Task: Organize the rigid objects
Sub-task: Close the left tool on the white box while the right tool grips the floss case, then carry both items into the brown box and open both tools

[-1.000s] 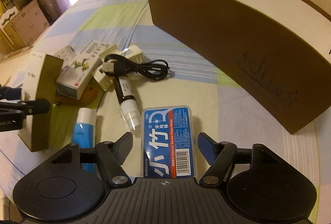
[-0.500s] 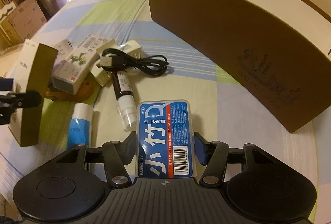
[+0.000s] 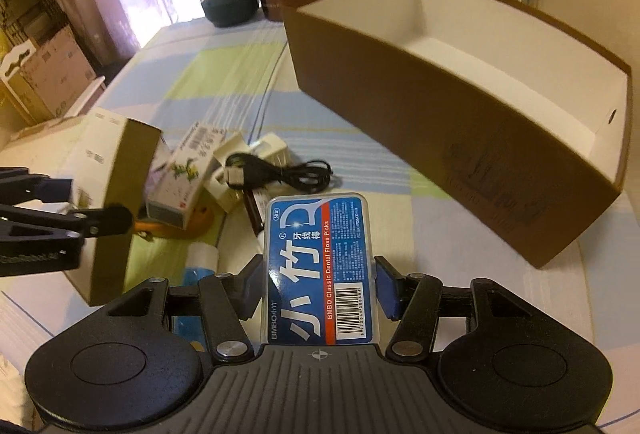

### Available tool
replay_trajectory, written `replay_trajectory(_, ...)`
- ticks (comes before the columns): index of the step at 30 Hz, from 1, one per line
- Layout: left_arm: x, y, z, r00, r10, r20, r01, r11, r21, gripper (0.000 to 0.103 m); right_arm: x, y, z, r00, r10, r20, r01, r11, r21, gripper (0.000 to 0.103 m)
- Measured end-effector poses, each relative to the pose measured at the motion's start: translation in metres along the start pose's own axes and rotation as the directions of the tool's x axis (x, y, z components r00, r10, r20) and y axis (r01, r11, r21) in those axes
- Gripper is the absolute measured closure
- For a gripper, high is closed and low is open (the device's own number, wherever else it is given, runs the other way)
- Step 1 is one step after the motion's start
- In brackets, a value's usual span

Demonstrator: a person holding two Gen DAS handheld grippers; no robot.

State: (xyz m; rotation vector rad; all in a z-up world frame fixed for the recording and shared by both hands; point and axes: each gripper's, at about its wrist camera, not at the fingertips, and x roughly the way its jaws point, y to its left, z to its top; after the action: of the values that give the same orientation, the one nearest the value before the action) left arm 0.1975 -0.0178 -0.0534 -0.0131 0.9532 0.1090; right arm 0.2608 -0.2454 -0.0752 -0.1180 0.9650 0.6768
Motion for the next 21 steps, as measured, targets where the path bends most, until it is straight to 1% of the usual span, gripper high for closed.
replay_trajectory(5,-0.001,-0.011,0.021,0.999,-0.043,0.019,0.042,0.999,0.029,0.048,-0.017,-0.003,0.014,0.999,-0.017,0.03,0.016,1.0,0.026,0.05)
replay_trajectory(11,0.001,-0.028,0.062,0.991,-0.118,0.059,0.114,0.991,0.071,0.048,-0.035,-0.017,0.039,0.994,-0.06,0.089,0.052,0.995,0.091,0.05)
replay_trajectory(16,0.01,-0.045,0.105,0.98,-0.175,0.094,0.164,0.98,0.116,0.048,-0.045,-0.041,0.064,0.981,-0.134,0.137,0.109,0.978,0.178,0.05)
replay_trajectory(21,0.028,-0.064,0.149,0.968,-0.229,0.103,0.212,0.966,0.15,0.048,-0.046,-0.063,0.09,0.968,-0.193,0.16,0.151,0.958,0.244,0.05)
